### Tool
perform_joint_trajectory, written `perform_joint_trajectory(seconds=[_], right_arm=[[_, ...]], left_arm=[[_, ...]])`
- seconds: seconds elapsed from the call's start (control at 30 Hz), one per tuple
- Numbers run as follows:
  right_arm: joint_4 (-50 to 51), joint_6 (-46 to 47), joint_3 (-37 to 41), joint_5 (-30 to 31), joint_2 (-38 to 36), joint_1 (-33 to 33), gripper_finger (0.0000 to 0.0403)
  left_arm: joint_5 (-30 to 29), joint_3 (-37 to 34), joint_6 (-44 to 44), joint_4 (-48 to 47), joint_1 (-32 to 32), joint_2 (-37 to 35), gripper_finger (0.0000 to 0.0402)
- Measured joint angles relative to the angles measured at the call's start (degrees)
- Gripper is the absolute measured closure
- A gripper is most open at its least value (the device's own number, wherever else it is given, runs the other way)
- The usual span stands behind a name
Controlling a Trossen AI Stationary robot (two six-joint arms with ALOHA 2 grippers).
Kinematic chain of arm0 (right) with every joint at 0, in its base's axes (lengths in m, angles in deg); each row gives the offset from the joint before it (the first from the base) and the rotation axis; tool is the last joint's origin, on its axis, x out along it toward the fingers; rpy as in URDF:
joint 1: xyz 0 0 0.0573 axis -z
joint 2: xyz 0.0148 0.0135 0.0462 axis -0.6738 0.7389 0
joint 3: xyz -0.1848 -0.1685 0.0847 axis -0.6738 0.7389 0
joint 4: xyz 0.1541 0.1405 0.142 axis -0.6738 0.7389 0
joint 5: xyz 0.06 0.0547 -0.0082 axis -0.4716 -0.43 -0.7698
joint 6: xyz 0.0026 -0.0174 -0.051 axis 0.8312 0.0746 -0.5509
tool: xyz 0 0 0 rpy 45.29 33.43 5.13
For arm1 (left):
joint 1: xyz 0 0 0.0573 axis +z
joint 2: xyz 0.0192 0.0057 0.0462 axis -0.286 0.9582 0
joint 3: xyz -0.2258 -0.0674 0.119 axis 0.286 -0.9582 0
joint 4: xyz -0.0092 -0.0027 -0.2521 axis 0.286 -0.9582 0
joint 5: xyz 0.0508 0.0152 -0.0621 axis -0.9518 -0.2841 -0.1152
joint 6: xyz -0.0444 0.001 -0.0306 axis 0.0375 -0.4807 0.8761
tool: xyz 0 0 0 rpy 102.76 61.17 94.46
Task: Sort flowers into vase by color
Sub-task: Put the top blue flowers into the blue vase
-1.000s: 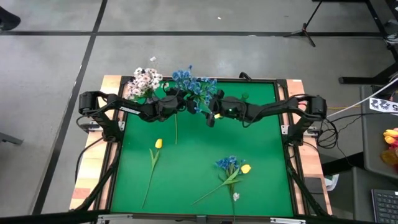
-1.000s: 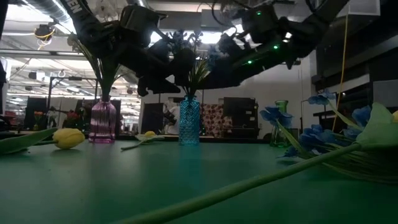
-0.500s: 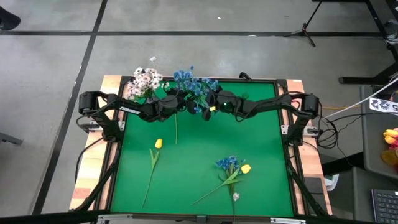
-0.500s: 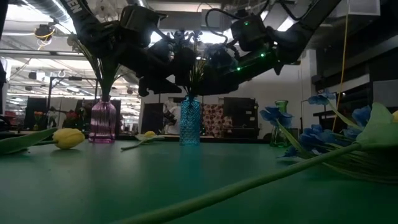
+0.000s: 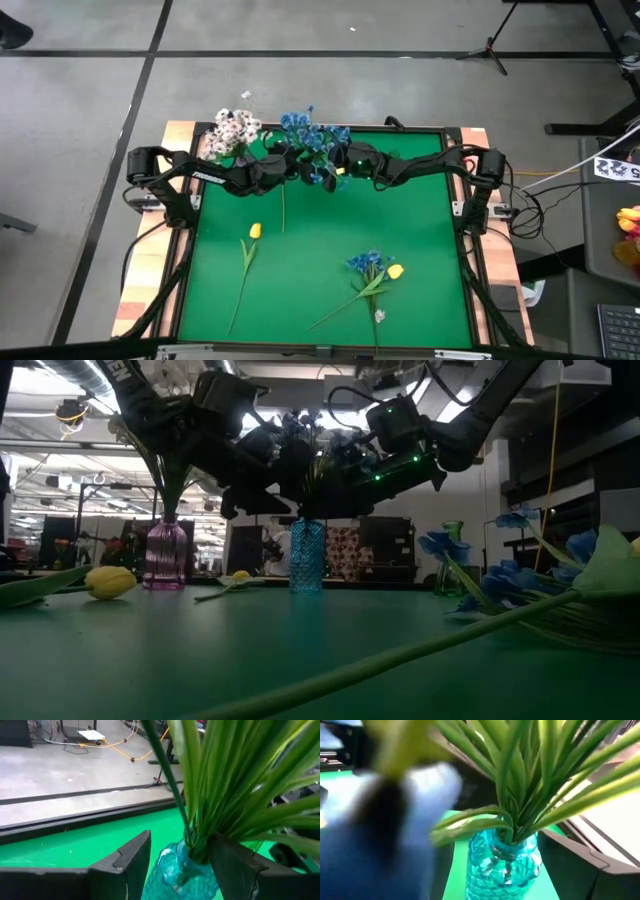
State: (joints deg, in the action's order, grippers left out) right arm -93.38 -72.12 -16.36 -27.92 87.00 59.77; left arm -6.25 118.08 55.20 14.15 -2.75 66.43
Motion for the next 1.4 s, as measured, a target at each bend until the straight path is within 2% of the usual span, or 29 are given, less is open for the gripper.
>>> perform_joint_trajectory(seconds=[0.2,0.53,0.73,1.17,1.27,1.4], right_arm=[[0.1,-1.53,0.0,0.08,0.0,0.02,0.0137],[0.27,-2.62,0.0,-0.01,-0.02,0.04,0.0269],[0.69,-2.53,0.0,0.05,-0.11,0.04,0.0282],[1.68,-3.68,0.0,-0.83,-0.2,-0.03,0.0287],[2.86,-3.38,-0.03,-2.57,-0.27,0.02,0.0258],[3.12,-2.81,-0.07,-6.8,-0.19,0.02,0.0194]], left_arm=[[0.99,0.0,0.05,-0.76,0.0,0.0,0.021],[1.99,0.0,0.21,-1.46,0.0,-0.02,0.021],[1.71,0.0,0.69,-1.86,0.02,-0.07,0.021],[1.78,0.02,1.08,-3.42,-0.12,-0.13,0.021],[2.01,0.02,1.05,-3.51,-0.66,-0.15,0.021],[3.33,0.05,-0.81,-3.52,-1.68,-0.13,0.021]])
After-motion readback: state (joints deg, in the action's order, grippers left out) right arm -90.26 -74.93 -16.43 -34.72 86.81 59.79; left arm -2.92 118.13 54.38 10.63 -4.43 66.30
